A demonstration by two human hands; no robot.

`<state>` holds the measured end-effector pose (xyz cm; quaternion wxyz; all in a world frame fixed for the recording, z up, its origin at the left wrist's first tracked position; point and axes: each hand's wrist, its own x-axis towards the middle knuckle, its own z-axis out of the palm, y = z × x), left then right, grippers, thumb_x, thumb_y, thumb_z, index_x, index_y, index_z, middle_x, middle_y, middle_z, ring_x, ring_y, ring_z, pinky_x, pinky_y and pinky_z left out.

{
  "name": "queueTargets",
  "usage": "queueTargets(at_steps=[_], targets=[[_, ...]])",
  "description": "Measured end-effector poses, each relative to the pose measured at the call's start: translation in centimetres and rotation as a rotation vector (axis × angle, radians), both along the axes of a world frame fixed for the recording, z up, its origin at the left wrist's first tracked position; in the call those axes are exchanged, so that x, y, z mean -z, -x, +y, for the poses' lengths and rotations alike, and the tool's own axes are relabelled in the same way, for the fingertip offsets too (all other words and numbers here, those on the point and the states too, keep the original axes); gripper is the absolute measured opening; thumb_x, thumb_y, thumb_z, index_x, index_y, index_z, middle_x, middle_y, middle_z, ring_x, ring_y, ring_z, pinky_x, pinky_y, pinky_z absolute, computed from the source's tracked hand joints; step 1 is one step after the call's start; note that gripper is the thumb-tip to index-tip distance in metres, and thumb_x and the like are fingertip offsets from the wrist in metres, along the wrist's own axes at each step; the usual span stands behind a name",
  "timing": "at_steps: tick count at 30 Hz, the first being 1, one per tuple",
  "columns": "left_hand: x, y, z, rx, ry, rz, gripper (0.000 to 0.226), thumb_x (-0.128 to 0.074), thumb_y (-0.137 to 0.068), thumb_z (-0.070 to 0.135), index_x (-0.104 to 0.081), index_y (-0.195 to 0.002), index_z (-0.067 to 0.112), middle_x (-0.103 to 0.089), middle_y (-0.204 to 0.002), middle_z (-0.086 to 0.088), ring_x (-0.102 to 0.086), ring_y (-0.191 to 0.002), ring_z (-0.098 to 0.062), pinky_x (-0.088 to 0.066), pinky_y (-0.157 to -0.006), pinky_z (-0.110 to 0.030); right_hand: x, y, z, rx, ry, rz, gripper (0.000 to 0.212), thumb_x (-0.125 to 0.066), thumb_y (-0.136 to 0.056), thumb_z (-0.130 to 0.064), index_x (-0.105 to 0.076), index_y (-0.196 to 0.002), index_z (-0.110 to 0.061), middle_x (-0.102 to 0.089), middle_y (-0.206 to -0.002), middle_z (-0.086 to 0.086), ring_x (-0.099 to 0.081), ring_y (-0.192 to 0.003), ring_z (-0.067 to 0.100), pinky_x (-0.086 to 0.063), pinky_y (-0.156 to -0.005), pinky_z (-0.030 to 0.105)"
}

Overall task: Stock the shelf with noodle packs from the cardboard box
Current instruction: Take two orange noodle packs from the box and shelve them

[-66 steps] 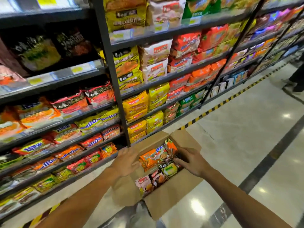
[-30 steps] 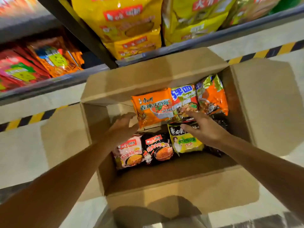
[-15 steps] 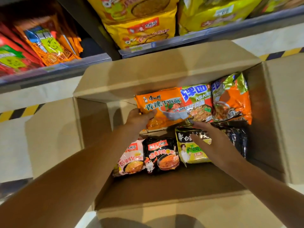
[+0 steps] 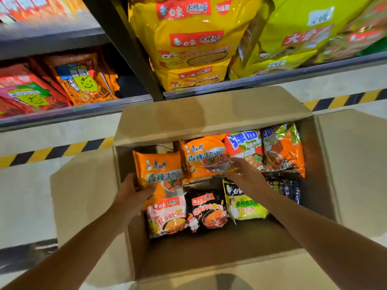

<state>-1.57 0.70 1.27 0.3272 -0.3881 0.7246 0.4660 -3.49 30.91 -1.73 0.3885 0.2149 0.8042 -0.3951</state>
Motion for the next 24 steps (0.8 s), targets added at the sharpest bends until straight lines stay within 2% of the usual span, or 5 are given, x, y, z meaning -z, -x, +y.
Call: queueTargets(at_steps=[3, 7, 11, 16, 24], targets=[[-0.1, -1.1, -2.1, -0.038, -0.042, 0.009, 0.041, -0.078, -0.083, 0.025, -0.057, -0.118, 0.020, -0.070, -0.110, -0.003, -0.070, -0.096, -0.022, -0.060, -0.075, -0.040, 3.0, 1.7, -1.7, 0.111, -0.016, -0.011, 0.039, -0.071, -0.090, -0.024, -0.055, -0.125, -0.019, -0.061, -0.102, -0.005, -0.062, -0.095, 0.020, -0.051, -0.071, 0.020], [0.4, -1.9, -2.6, -0.016, -0.092, 0.029, 0.041, -0.077, -0.082, 0.026, -0.056, -0.117, 0.021, -0.071, -0.105, 0.002, -0.070, -0.089, -0.015, -0.054, -0.054, -0.021, 6.4, 2.7, -3.1, 0.168, -0.013, -0.050, 0.032, -0.074, -0.089, -0.013, -0.050, -0.110, -0.016, -0.059, -0.086, 0.002, -0.061, -0.056, -0.004, -0.040, -0.043, 0.007], [1.0, -2.3, -2.4, -0.054, -0.147, 0.053, 0.044, -0.077, -0.081, 0.026, -0.056, -0.119, 0.022, -0.072, -0.106, 0.004, -0.072, -0.089, -0.012, -0.058, -0.059, -0.019, 9.3, 2.2, -4.1, 0.176, -0.109, -0.010, 0.081, -0.091, -0.058, -0.056, -0.049, -0.120, -0.025, -0.066, -0.100, 0.005, -0.070, -0.075, 0.015, -0.057, -0.055, 0.026], [0.9, -1.9, -2.6, -0.064, -0.144, 0.066, 0.040, -0.077, -0.082, 0.026, -0.056, -0.116, 0.023, -0.072, -0.104, 0.004, -0.072, -0.089, -0.013, -0.060, -0.065, -0.025, 9.3, 1.5, -4.9, 0.144, -0.208, -0.033, 0.051, -0.086, -0.071, -0.047, -0.062, -0.100, -0.012, -0.064, -0.085, 0.001, -0.058, -0.074, 0.016, -0.038, -0.051, 0.025], [-5.6, -0.1, -2.4, -0.041, -0.092, 0.148, 0.040, -0.077, -0.082, 0.023, -0.058, -0.117, 0.021, -0.070, -0.108, 0.003, -0.069, -0.098, -0.017, -0.057, -0.069, -0.028, 0.6, 0.9, -2.6, 0.136, -0.104, 0.070, 0.028, -0.081, -0.080, -0.022, -0.059, -0.097, -0.021, -0.061, -0.083, -0.005, -0.058, -0.073, 0.014, -0.046, -0.060, 0.028]])
